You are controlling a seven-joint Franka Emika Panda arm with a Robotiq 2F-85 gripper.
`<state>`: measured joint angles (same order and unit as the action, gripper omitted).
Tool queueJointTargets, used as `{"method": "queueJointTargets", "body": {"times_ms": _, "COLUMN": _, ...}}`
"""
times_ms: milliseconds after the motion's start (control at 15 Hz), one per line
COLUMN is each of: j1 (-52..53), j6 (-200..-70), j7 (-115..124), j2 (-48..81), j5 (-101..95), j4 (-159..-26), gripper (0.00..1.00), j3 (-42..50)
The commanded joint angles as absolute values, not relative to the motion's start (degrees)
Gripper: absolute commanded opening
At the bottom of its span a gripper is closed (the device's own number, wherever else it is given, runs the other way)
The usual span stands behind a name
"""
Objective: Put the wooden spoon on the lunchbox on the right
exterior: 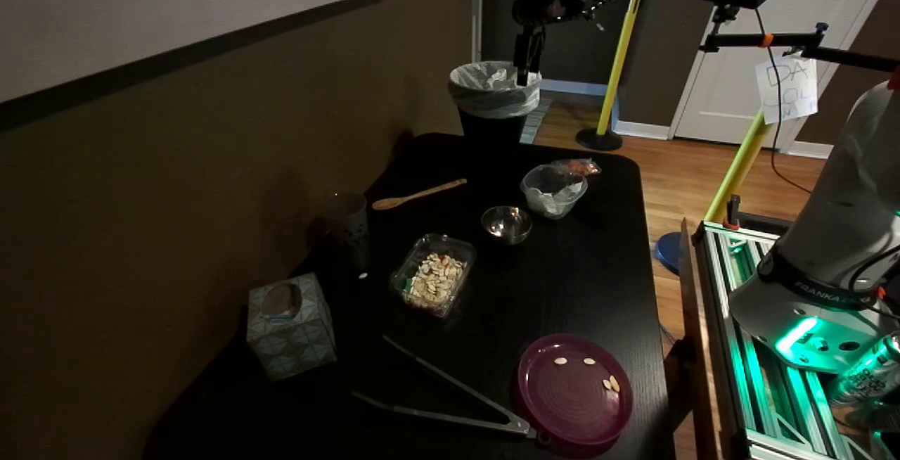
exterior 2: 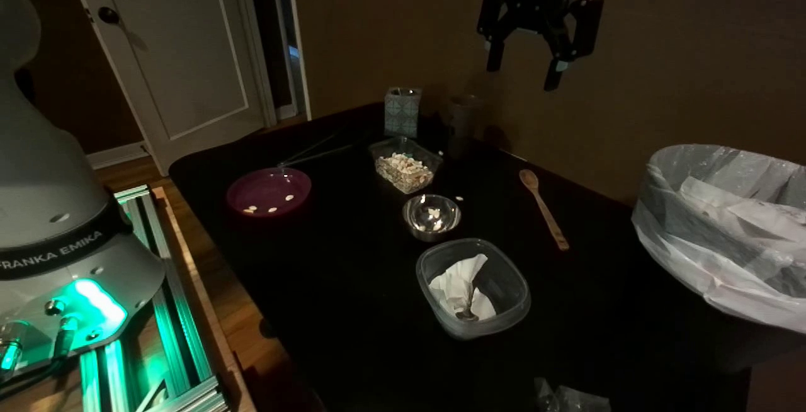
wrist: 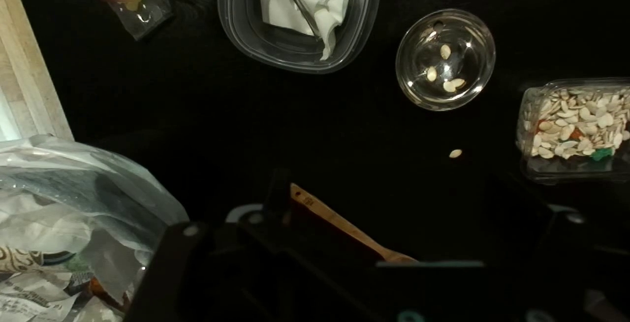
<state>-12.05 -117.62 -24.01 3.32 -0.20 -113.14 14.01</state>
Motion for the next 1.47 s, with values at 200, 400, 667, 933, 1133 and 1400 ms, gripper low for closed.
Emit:
{"method": "queueJointTargets", "body": {"times_ms": 200, "j1": -13.2, "j6": -112.5, "j7": -26.3, "j2": 12.7, "j5": 1.1, "j4": -103.4, "gripper": 1.0, "j3": 13.2}}
{"method": "queueJointTargets", "body": {"times_ms": 400, "j1": -13.9, "j6": -111.1, "j7": -28.8, "j2": 21.2, "j5": 2.1, "j4": -94.6, "gripper": 1.0, "j3": 11.4}}
{"method": "queueJointTargets", "body": {"times_ms": 667, "j1": -14.5, "j6": -112.5, "j7": -28.1, "j2": 32.3, "j5": -0.1, "j4": -82.5, "gripper": 1.0, "j3": 8.2}}
{"method": "queueJointTargets", "body": {"times_ms": 933, "j1": -14.7, "j6": -105.1, "j7": -30.2, "j2": 42.3, "j5": -1.6, "j4": -70.8, "gripper": 1.0, "j3": 5.2}}
{"method": "queueJointTargets", "body": {"times_ms": 1133, "j1": -14.5, "j6": -107.8, "j7": -28.3, "j2": 40.3, "j5": -1.8, "j4": -74.6, "gripper": 1.0, "j3": 4.8}}
{"method": "queueJointTargets", "body": {"times_ms": 1400, "j1": -16.6, "j6": -112.9, "j7": -31.9, "j2": 43.9, "j5": 0.2, "j4": -71.3, "gripper": 1.0, "j3": 3.2}}
